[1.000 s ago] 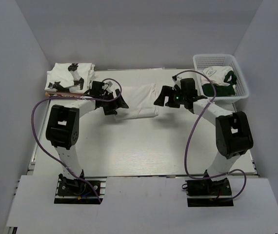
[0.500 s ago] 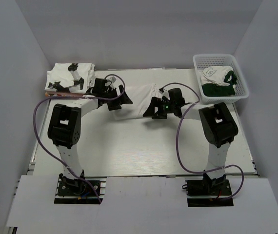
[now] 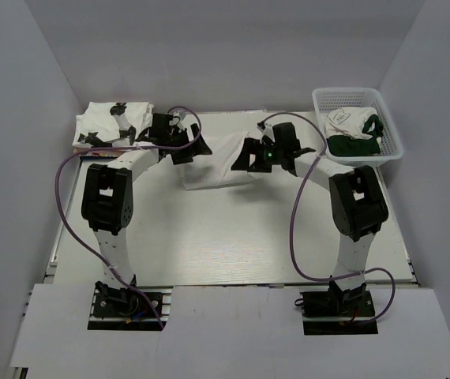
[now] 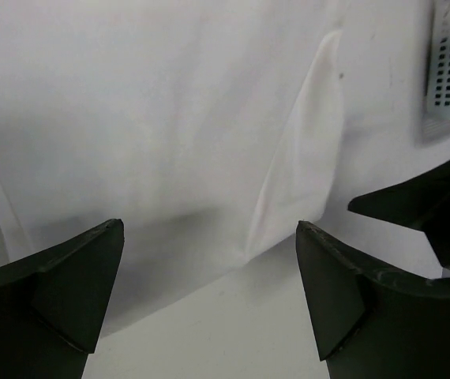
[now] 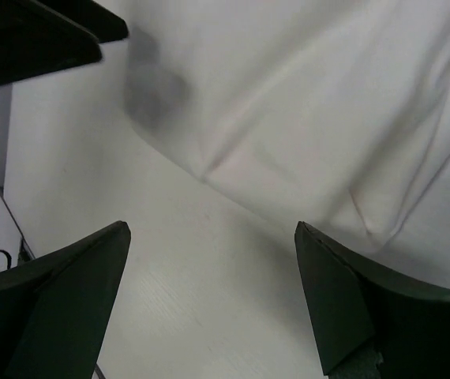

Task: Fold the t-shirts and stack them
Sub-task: Smooth out wrinkles on the folded tshirt

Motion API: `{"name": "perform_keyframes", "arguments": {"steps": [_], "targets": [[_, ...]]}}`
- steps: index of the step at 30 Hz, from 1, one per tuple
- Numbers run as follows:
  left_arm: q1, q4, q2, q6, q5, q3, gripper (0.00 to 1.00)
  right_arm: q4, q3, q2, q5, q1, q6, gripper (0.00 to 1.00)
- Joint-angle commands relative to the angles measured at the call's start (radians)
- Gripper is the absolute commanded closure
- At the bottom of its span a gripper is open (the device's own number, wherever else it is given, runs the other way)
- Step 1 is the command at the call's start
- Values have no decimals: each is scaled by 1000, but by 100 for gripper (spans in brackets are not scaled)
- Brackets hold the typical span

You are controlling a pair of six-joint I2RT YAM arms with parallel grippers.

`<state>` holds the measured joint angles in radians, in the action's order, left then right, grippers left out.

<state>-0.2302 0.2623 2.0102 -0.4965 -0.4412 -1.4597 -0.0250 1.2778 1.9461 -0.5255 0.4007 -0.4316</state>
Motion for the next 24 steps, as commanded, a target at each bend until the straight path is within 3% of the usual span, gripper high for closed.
{"name": "perform_keyframes", "arguments": {"steps": [1, 8, 12, 19, 24], "targets": [[14, -6, -76, 27, 53, -100, 0, 7, 147, -75, 61, -5, 41, 10], [14, 54, 149, 71, 93, -388, 0, 11, 507, 200, 56, -8, -5, 10], [14, 130, 314, 82, 64, -545, 0, -12, 623, 371, 56, -25, -70, 10], [34, 110, 366, 82, 104, -421, 0, -138, 617, 514, 70, -86, -153, 10], [66, 123, 398, 82, 136, -424, 0, -180, 556, 554, 13, -122, -177, 10]]}}
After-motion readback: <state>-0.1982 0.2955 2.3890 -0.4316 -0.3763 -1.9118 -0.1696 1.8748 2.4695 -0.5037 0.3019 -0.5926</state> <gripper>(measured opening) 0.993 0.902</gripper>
